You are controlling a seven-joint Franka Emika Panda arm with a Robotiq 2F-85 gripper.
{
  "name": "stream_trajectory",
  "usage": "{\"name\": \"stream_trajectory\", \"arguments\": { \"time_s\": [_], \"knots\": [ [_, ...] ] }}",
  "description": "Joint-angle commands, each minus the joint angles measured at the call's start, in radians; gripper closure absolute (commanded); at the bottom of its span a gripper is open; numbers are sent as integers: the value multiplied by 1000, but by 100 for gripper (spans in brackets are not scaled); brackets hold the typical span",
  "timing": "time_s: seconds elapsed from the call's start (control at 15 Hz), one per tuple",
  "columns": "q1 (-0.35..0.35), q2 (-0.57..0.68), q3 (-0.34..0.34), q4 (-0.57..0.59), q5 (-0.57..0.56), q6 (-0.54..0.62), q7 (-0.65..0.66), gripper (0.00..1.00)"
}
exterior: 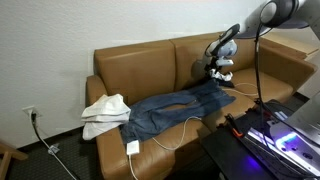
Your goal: Fold the trouser on the couch
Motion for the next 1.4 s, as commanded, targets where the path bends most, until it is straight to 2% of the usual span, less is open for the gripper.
{"name": "stream_trajectory", "arguments": {
  "time_s": [0.0,0.27,0.33,0.6,0.67,0.73,0.93,1.13,1.2,1.33],
  "knots": [
    [-62,168,15,236,19,-21,-36,0],
    [-88,310,-21,445,-14,-72,-25,0],
    [-76,218,-17,298,-3,-19,-6,0],
    [-77,242,-17,325,-3,-19,-5,0],
    [-80,254,-17,340,-14,-28,-33,0],
    [-113,275,23,367,-21,-72,-134,0],
    [-92,318,-12,398,-53,-86,-181,0],
    [-59,357,-66,424,-107,-78,-159,0],
    [-58,317,-69,360,-121,-67,-160,0],
    [-51,326,-83,358,-132,-42,-132,0]
  ]
}}
